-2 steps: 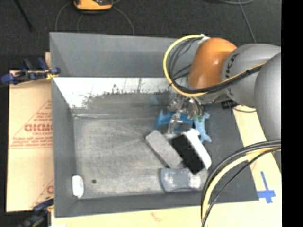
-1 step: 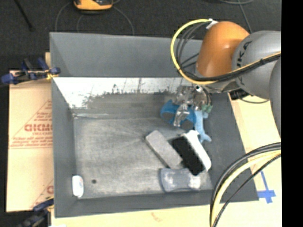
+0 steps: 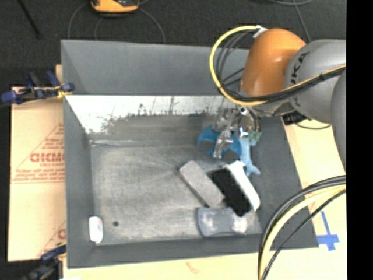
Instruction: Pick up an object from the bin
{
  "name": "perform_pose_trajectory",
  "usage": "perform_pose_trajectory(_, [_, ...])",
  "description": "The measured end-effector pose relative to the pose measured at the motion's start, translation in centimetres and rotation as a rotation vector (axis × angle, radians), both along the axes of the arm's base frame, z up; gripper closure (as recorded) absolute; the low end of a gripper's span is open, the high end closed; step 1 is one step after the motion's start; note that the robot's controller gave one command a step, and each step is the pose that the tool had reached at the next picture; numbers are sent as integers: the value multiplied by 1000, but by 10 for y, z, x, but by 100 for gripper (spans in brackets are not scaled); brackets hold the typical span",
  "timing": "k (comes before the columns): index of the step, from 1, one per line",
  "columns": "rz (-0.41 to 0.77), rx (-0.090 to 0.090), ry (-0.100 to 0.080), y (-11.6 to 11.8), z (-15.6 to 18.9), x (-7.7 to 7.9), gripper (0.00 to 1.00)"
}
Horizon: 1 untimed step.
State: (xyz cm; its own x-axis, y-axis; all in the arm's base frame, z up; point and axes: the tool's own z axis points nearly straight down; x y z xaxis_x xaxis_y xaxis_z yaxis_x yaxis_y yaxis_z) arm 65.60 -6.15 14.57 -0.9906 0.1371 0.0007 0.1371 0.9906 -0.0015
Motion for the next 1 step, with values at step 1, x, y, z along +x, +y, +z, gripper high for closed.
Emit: perform_pose_trajectory(1, [0, 0, -4, -1, 42, 3, 100])
